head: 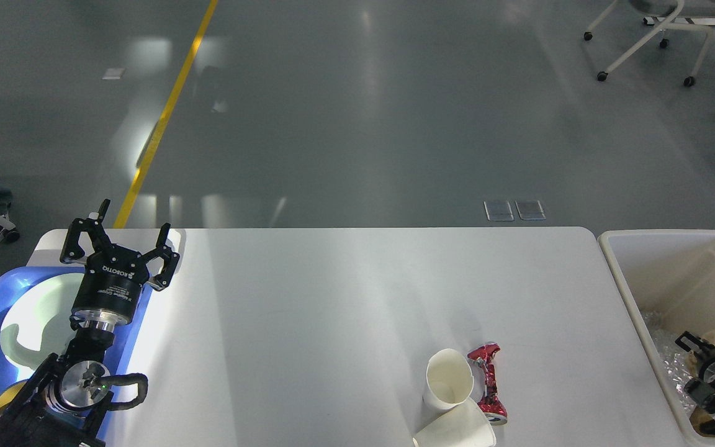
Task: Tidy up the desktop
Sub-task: 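Lower the paper ball into the bin and open the right gripper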
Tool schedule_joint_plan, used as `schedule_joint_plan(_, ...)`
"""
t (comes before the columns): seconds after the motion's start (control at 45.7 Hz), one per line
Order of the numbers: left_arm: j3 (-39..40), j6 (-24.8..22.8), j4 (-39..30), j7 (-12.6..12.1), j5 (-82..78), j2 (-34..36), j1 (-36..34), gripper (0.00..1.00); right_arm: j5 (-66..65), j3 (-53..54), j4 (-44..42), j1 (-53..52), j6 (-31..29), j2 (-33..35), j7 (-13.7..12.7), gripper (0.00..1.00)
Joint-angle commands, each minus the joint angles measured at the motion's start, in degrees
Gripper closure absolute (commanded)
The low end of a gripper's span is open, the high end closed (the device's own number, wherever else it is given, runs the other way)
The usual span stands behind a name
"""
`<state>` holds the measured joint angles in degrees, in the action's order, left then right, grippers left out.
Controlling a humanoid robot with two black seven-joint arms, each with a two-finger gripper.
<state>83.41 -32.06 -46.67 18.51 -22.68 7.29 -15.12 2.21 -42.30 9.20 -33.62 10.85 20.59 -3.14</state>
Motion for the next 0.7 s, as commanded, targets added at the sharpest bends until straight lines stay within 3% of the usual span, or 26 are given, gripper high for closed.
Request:
schedule_joint_plan(0.0, 0.00, -0.02, 0.09, 0.04, 0.00, 0.00, 0.00, 0.03, -0.27, 0.11, 0.12, 0.04, 0.14, -0.02, 0.06, 0.00)
schedule_joint_plan(0.416, 0.00, -0.02, 0.00, -0.05, 0.00, 0.00, 0.00, 0.03, -1.07, -0.15, 2.49, -1.89, -0.65, 0.24, -0.03, 0.00)
schedule_joint_plan(0.679, 0.00, -0.02, 0.00, -0.05, 0.00, 0.00, 0.00, 0.03, -9.75, -1.20, 21.47, -16.55, -5.31, 10.61, -0.55, 0.00)
